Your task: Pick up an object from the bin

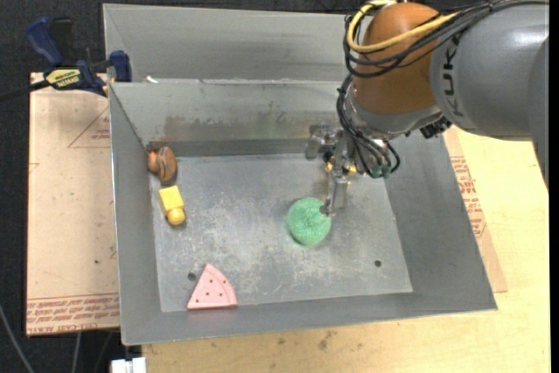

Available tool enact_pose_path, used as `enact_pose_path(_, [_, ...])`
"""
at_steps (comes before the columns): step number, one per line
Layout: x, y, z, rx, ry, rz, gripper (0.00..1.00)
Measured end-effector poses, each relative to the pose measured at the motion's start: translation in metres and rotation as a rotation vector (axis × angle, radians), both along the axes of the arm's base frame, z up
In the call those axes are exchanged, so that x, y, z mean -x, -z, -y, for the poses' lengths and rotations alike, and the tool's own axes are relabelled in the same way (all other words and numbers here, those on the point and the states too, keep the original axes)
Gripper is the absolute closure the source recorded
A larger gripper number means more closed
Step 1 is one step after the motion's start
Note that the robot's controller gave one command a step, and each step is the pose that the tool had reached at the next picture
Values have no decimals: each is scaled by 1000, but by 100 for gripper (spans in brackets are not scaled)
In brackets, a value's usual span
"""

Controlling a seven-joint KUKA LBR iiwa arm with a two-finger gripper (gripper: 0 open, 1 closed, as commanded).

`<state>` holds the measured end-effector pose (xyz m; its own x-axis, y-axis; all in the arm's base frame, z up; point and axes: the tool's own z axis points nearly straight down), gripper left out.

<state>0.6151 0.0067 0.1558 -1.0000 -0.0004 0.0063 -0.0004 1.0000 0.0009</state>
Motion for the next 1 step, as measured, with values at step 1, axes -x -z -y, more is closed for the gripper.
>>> enact_pose_path(1, [-1, -5, 0, 0, 0, 7, 0])
